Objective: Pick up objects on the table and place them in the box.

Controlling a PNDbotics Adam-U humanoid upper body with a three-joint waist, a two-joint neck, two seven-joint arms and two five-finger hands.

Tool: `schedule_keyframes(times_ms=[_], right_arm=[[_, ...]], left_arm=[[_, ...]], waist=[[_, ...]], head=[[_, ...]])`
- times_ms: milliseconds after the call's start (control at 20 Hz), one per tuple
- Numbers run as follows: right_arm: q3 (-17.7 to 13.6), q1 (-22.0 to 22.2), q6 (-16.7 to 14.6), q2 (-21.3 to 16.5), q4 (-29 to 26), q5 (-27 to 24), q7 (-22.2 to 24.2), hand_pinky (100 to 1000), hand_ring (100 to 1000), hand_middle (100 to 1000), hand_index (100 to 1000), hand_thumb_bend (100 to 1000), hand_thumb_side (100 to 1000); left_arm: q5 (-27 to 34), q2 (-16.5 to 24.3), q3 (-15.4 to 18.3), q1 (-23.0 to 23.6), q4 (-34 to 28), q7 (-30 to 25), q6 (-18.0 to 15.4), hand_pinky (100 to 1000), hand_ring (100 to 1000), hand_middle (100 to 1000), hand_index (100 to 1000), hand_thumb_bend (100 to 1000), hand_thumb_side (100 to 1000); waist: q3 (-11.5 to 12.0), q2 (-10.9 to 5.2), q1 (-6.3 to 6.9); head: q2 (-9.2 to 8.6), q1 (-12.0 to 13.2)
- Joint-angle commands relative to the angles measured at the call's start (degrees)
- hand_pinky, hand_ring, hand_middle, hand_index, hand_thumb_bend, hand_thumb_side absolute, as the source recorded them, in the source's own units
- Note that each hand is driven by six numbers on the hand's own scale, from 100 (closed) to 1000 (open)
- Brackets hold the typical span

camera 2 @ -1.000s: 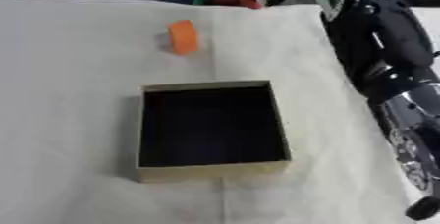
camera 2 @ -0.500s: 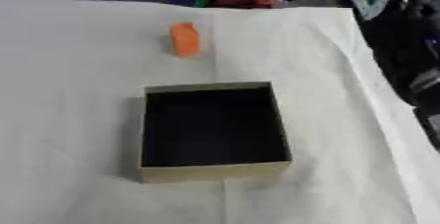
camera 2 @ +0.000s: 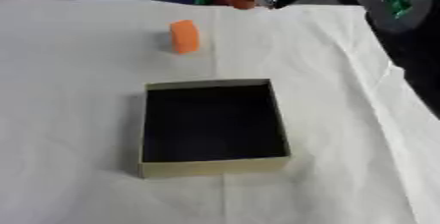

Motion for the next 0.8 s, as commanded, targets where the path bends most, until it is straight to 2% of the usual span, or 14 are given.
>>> schedule_keyframes(times_ms=[50,350,800], right_arm=[[1.2,-0.3,0.5,-1.2,-4.9,-0.7,0.0,766,706,507,635,100,100],[4.1,2.6,-1.5,0.5,-7.2,-1.0,0.3,768,707,510,637,100,100],[5.7,8.1,-4.9,1.5,-6.8,2.1,-3.1,766,705,508,636,100,100]], left_arm=[[0.0,1.6,0.4,-0.6,-0.8,-0.2,0.0,583,575,651,776,100,717],[0.0,1.6,0.4,-0.4,-0.8,-0.2,0.1,583,575,651,776,100,718],[-0.1,1.5,0.5,-0.2,-0.8,-0.2,0.2,582,575,651,775,100,720]], waist=[[-0.3,-1.43,0.36],[-1.3,-1.56,0.5],[-1.8,-1.79,0.49]], head=[[0.63,0.3],[1.02,1.4],[1.47,1.6]])
